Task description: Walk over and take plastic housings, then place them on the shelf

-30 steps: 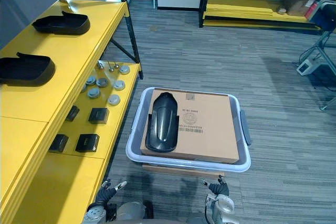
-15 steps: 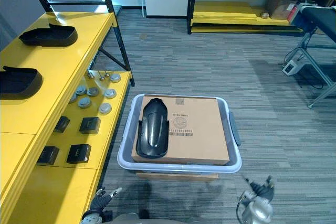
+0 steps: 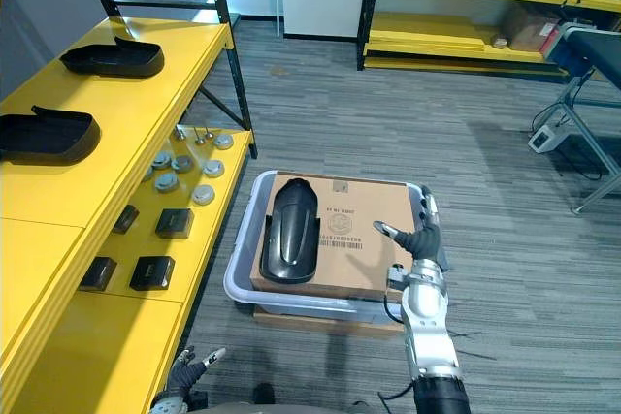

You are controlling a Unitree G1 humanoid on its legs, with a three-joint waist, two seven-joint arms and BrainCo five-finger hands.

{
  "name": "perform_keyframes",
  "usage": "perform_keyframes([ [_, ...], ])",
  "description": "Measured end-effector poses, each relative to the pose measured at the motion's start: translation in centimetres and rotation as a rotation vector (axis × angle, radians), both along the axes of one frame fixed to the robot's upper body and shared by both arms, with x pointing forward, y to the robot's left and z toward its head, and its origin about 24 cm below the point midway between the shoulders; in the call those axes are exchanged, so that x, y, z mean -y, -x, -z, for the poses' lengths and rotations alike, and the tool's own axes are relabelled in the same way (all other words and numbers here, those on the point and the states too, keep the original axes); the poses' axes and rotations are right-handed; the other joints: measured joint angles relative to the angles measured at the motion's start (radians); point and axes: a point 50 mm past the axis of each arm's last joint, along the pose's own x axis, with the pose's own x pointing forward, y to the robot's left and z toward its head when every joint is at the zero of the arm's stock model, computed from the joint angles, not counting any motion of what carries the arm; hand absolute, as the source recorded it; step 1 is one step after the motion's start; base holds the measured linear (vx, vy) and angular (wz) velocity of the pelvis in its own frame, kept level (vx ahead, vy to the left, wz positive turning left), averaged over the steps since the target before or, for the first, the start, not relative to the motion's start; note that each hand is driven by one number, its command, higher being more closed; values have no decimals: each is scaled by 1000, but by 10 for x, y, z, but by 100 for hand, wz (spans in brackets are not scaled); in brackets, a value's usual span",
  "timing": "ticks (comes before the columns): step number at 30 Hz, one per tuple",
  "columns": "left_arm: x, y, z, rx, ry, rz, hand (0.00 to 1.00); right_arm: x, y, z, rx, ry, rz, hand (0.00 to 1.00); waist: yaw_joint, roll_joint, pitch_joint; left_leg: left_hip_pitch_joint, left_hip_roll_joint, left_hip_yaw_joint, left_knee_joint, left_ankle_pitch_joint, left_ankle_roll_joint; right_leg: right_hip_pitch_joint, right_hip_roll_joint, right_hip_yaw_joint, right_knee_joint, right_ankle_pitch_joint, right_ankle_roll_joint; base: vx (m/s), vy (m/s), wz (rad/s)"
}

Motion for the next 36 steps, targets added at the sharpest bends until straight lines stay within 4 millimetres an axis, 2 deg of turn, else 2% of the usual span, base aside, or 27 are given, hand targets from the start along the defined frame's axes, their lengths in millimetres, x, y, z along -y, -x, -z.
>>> perform_keyframes([
  [3, -1, -9, -7, 54, -12, 0, 0, -5, -16, 7, -72, 41, -7, 0, 25, 0, 41, -20, -1, -24, 1, 6, 0, -3, 1, -25, -5, 3, 2, 16, -24, 28],
  [6, -3, -13, -10, 76, -32, -11, 0, -12, -27, 9, -109, 66, 0, 0, 27, 2, 71, -48, -3, -48, 15, 7, 1, -9, 2, -33, -9, 15, 1, 32, -7, 23],
  [9, -4, -20, -14, 104, -43, -14, 0, -21, -40, 6, -126, 78, -2, 0, 32, 16, 112, -95, 11, -73, 53, 4, 5, -30, 18, -32, -14, 70, -9, 25, 5, 5],
  [13, -4, -33, -19, 142, -55, -13, 0, -24, -49, 9, -170, 104, 4, 0, 77, 18, 154, -146, 11, -88, 95, -3, 15, -58, 13, -34, -13, 111, -21, -12, 52, 9],
  [17, -10, -36, -23, 159, -86, -25, 0, -39, -64, -3, -158, 130, -31, 0, 87, 23, 194, -174, 8, -97, 117, -9, 23, -79, 11, -33, 0, 127, -34, -51, 51, 7],
  [18, -11, -36, -23, 159, -90, -25, 0, -40, -66, -5, -155, 134, -26, 100, 89, 23, 199, -180, 7, -97, 123, -9, 23, -84, 11, -32, 3, 128, -34, -85, 45, -4],
  [22, -12, -35, -23, 161, -96, -55, 0, -37, -75, -8, -186, 135, 24, 100, 122, 24, 207, -210, 8, -98, 142, -9, 23, -107, 13, -33, 4, 130, -36, -85, 13, -4],
  [28, -11, -36, -23, 158, -93, -79, 0, -37, -76, -8, -197, 138, 41, 100, 126, 27, 211, -211, 13, -101, 116, 9, -4, -117, 24, -33, 0, 126, -33, -64, -14, -1],
  [36, -10, -41, -22, 160, -86, -82, 0, -36, -75, -1, -228, 118, 41, 100, 123, 18, 222, -183, 20, -90, 49, 59, -18, -121, 29, -31, -6, 98, -35, -51, -30, -6],
])
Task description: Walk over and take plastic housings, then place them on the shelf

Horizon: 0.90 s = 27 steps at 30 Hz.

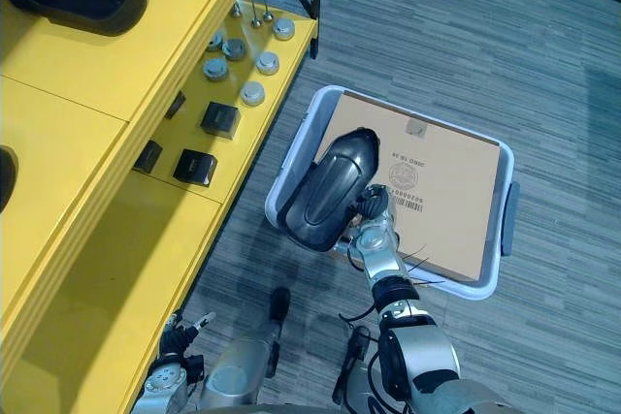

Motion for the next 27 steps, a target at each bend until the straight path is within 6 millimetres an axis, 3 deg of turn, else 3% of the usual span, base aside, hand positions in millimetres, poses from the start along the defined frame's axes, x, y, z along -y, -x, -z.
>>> perform_keyframes([
  [8, -1, 1, 1, -2, 9, -6, 0, 8, 5, 2, 8, -19, 24, 100, -20, -5, 2, 48, 5, 5, -49, 29, -7, 15, 2, 4, 3, -27, 9, -20, -14, -2],
  [14, 8, -13, -13, 81, 8, 45, 0, 23, 14, -16, 139, -37, 79, 100, -40, -10, -1, 50, 4, 1, -49, 32, -1, 21, 2, 5, -4, -26, 13, 3, -1, 1],
  [18, 16, -35, -41, 236, 0, 93, 0, 27, 20, -24, 199, -27, 88, 100, -51, -17, -16, 60, 6, 4, -49, 31, -2, 32, 4, 9, -11, -25, 14, 3, -5, -3],
  [20, 23, -47, -64, 359, -3, 118, 0, 29, 25, -30, 238, -2, 99, 100, -59, -25, -32, 60, 9, 4, -49, 27, -8, 32, 7, 10, -12, -25, 14, 1, -8, -2],
  [21, 23, -47, -64, 359, -3, 118, 0, 29, 25, -30, 238, -2, 99, 100, -59, -25, -32, 60, 9, 4, -49, 27, -8, 32, 7, 10, -12, -25, 14, 0, 0, 0],
  [26, 39, -70, -143, 731, -44, 162, 0, 34, 36, -55, 369, 96, 122, 100, -97, -27, -85, 65, 8, 0, -49, 29, -6, 44, 6, -1, -11, -27, 15, -2, -2, 2],
  [27, 39, -71, -151, 764, -58, 161, 0, 33, 36, -58, 383, 101, 119, 100, -102, -27, -87, 69, 7, -2, -49, 29, -6, 49, 5, -2, -10, -27, 15, -29, 5, 4],
])
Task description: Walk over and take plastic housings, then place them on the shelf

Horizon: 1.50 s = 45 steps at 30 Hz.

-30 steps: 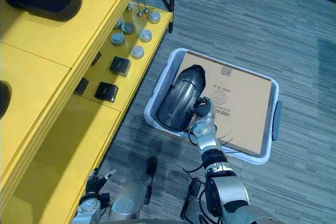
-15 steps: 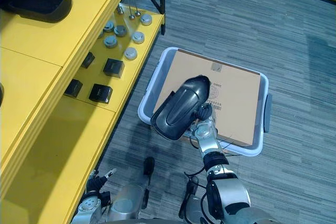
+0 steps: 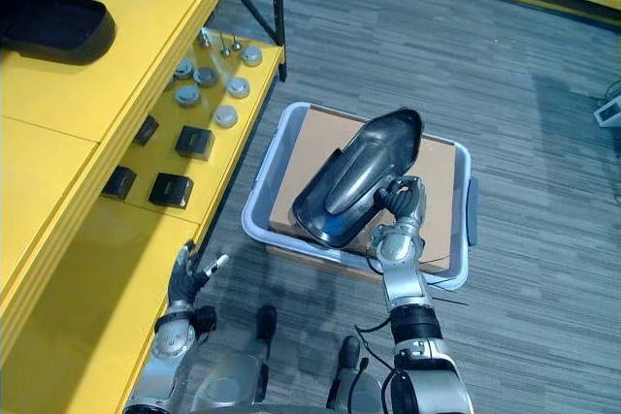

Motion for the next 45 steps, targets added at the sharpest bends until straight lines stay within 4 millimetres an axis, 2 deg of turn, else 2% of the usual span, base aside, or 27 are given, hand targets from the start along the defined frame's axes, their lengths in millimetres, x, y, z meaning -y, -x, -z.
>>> perform_keyframes([
  [2, 8, -6, -28, 131, -3, 5, 0, 0, 3, -10, 47, 31, 8, 100, 0, 0, -14, 10, -2, 1, -1, -1, -1, 2, -3, -1, 4, -4, 1, -38, 11, 1],
  [5, 21, -10, -53, 246, -17, 35, 0, -3, 4, -21, 93, 57, 5, 100, -1, 3, -36, 12, -2, 1, -1, 0, 0, 1, -4, -1, 11, -8, -1, -10, 2, 1],
  [8, 37, -14, -64, 292, -37, 90, 0, -11, 5, -29, 129, 84, -24, 100, -3, 6, -60, 15, -3, 3, -1, 1, 1, 2, -4, 0, 13, -8, -1, 0, 1, -1],
  [10, 49, -18, -71, 327, -61, 136, 0, -25, 6, -38, 171, 93, -75, 100, -11, 8, -67, 33, -3, 6, -1, 1, 1, 17, -4, 2, 14, -9, -1, 0, 1, -2],
  [12, 55, -19, -75, 343, -86, 157, 0, -36, 7, -43, 196, 92, -113, 100, -26, 9, -84, 35, -2, 7, -1, 1, 1, 18, -4, 3, 14, -9, -1, -18, 2, -2],
  [15, 70, -25, -81, 374, -117, 219, 0, -48, 9, -52, 240, 96, -151, 100, -28, 12, -94, 43, -1, 21, -2, 1, 0, 18, -4, 16, 17, -11, -5, -39, 5, -11],
  [19, 91, -35, -80, 364, -171, 309, 0, -71, 13, -59, 278, 84, -241, 100, -45, 17, -115, 49, -1, 30, -3, -3, -4, 18, -5, 28, 17, -12, -8, -36, 9, -8],
  [25, 94, -45, -79, 345, -228, 289, 0, -83, 19, -69, 330, 77, -286, 100, -56, 21, -144, 53, 2, 48, -3, -2, -3, 16, -3, 42, 7, -8, -9, -3, 1, -8],
  [26, 93, -47, -80, 339, -236, 277, 100, -85, 19, -69, 332, 78, -296, 100, -57, 24, -150, 53, 2, 55, -3, 0, 0, 16, -3, 51, 1, -2, -8, 8, 1, -13],
  [39, 75, -58, -69, 268, -261, 199, 100, -101, 34, -61, 325, 51, -432, 100, -82, 27, -169, 64, 3, 90, -7, -7, -6, 5, -4, 86, 0, 5, -6, -20, 8, -9],
  [40, 75, -58, -67, 258, -262, 199, 100, -102, 37, -64, 350, 46, -448, 0, -81, 27, -175, 63, 3, 89, -9, -9, -8, 4, -4, 86, 1, 5, -6, 0, 0, 0],
  [45, 74, -58, -65, 245, -264, 197, 100, -108, 42, -72, 412, 11, -503, 0, -82, 27, -199, 62, 3, 89, -8, -8, -7, 4, -4, 86, 0, 5, -5, 0, 0, 0],
])
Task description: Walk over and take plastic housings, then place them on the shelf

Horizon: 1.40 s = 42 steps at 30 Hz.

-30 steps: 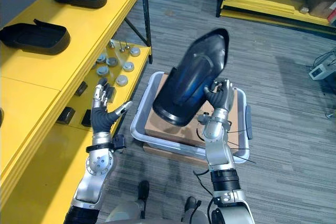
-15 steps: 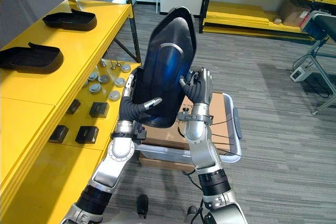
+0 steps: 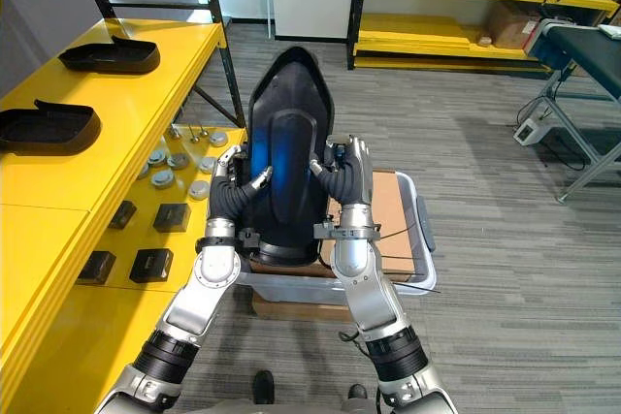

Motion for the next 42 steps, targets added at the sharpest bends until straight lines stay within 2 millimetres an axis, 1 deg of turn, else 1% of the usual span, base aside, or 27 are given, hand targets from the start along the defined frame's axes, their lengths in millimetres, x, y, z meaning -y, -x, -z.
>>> perform_keyframes([
  [3, 0, 2, 4, -19, 9, 9, 100, 0, 0, 0, -6, -7, -19, 0, 0, 0, -13, 0, 0, 0, 0, 3, 4, 0, 0, 0, 0, 0, 0, 0, 0, 0],
  [8, -2, 7, 14, -68, 12, 28, 100, 5, -1, 0, -10, -29, -36, 0, 0, 0, -16, 6, 0, 0, -1, 3, 5, 6, 0, 0, 1, 0, 0, 0, 0, 0],
  [10, -4, 10, 19, -88, 12, 24, 100, 10, -2, -2, -6, -53, -26, 0, 0, 0, -16, 13, 0, -1, -1, 3, 4, 14, 0, -1, 0, -1, 1, 0, 0, 0],
  [13, -7, 14, 26, -115, 10, 23, 100, 25, -1, -11, 35, -117, -8, 0, 1, 0, -17, 14, 0, -1, -2, 0, -1, 15, 0, -1, 1, -1, 1, 0, 0, 0],
  [16, -12, 19, 34, -143, 11, -5, 100, 50, 6, -31, 140, -229, 37, 0, 0, -1, -19, 14, 0, 0, -2, -1, -1, 15, 0, -1, 1, -1, 1, 0, 0, 0],
  [18, -15, 21, 37, -156, 6, -20, 100, 61, 9, -38, 190, -274, 64, 0, 0, -1, -21, 14, 0, 0, -2, -1, -1, 15, 0, -1, 1, -1, 1, 0, 0, 0],
  [20, -21, 25, 42, -176, 19, -50, 100, 80, 13, -44, 244, -329, 123, 0, -3, -1, -22, 14, 0, 0, -2, -1, -1, 15, 0, -1, 1, -1, 1, 0, 0, 0],
  [21, -22, 25, 43, -178, 20, -54, 100, 87, 14, -44, 255, -335, 149, 0, -3, -1, -22, 14, 0, 0, -2, -1, -1, 15, 0, -1, 1, -1, 1, 0, 0, 0],
  [23, -29, 31, 42, -174, 32, -77, 100, 118, 19, -41, 267, -369, 272, 0, -3, -1, -22, 13, 0, -1, -2, -1, -1, 15, 0, -2, 0, -1, 1, 0, 0, 0],
  [24, -32, 33, 40, -167, 37, -85, 100, 127, 21, -37, 260, -375, 305, 0, -3, -1, -22, 12, 0, -2, -2, -1, -1, 15, 0, -2, 0, -1, 1, 0, 0, 0],
  [25, -37, 36, 36, -150, 45, -105, 100, 142, 26, -28, 235, -386, 378, 0, -4, -1, -22, 11, 0, -2, -2, -1, -1, 15, 0, -3, -1, -2, 2, 0, 0, 0],
  [26, -43, 38, 32, -131, 52, -127, 100, 157, 30, -14, 185, -383, 447, 0, -8, -1, -22, 11, 0, -3, -2, -1, -1, 15, 0, -4, -1, -2, 2, 0, 0, 0],
  [27, -45, 39, 30, -121, 55, -137, 100, 164, 32, -5, 148, -374, 481, 0, -11, -1, -22, 10, 0, -4, -2, -1, -1, 15, 0, -4, -1, -2, 2, 0, 0, 0],
  [28, -50, 42, 27, -104, 59, -155, 100, 174, 35, 10, 83, -357, 529, 0, -18, -1, -23, 9, 0, -5, -2, -1, -1, 14, 0, -4, -2, -2, 3, 0, 0, 0],
  [29, -55, 46, 22, -83, 63, -173, 100, 187, 41, 36, -29, -341, 594, 0, -26, 0, -23, 6, 0, -6, -2, -1, -1, 12, 0, -5, -2, -3, 3, 0, 0, 0],
  [30, -59, 50, 19, -64, 64, -188, 100, 197, 47, 59, -131, -346, 642, 0, -27, 1, -23, 4, 0, -6, -2, -1, -1, 10, 0, -5, -2, -3, 3, 0, 0, 0],
  [31, -63, 54, 16, -45, 69, -201, 100, 210, 58, 93, -282, -361, 702, 0, -27, 5, -27, 0, 0, -6, -2, -5, -4, 6, 0, -5, -2, -3, 3, 0, 0, 0],
  [32, -65, 59, 16, -37, 73, -209, 100, 222, 73, 128, -439, -403, 768, 0, -27, 12, -32, -4, -1, -7, -2, -6, -3, 2, 0, -5, -2, -4, 4, 0, 0, 0],
  [33, -65, 62, 15, -36, 74, -211, 100, 226, 82, 145, -516, -431, 804, 0, -27, 16, -36, -7, -1, -8, -2, -6, -3, -1, 0, -6, -2, -4, 4, 3, -2, 6],
  [34, -66, 66, 16, -35, 75, -212, 100, 229, 100, 175, -645, -488, 857, 0, -29, 27, -42, -15, -1, -13, -2, -6, -3, -5, -1, -12, -2, -4, 4, 5, -3, 7],
  [35, -66, 68, 17, -38, 75, -211, 100, 229, 110, 188, -704, -512, 881, 0, -28, 31, -43, -16, -1, -15, -2, -6, -3, -5, 0, -14, -3, -5, 5, 7, -5, 9],
  [36, -67, 72, 21, -53, 81, -219, 100, 224, 130, 212, -823, -555, 909, 0, -27, 39, -48, -16, 1, -17, -2, -6, -3, -3, 0, -19, -3, -7, 4, 11, -11, 8],
  [37, -68, 77, 25, -70, 91, -230, 100, 215, 146, 232, -924, -602, 906, 0, -27, 45, -52, -16, 2, -19, -2, -6, -3, -1, 1, -24, -1, -10, 4, 16, -15, 7],
  [38, -68, 79, 26, -76, 96, -235, 100, 209, 154, 240, -972, -620, 904, 0, -27, 45, -52, -16, 3, -20, -2, -6, -3, 0, 2, -25, -1, -11, 4, 21, -21, 8],
  [40, -68, 87, 27, -81, 111, -245, 100, 183, 181, 271, -1164, -689, 859, 0, -24, 46, -52, -12, 8, -34, -2, -6, -3, 15, 6, -39, 1, -14, 3, 17, -24, 17],
  [41, -68, 89, 27, -81, 112, -246, 100, 175, 186, 277, -1202, -701, 837, 0, -23, 45, -52, -12, 12, -39, -2, -6, -4, 16, 6, -48, 1, -16, 3, -5, -33, 32],
  [42, -69, 92, 26, -80, 117, -250, 100, 162, 193, 285, -1267, -718, 804, 0, -21, 43, -51, -14, 13, -49, -2, -6, -4, 25, 6, -64, 6, -27, 11, 1, -35, 41],
])
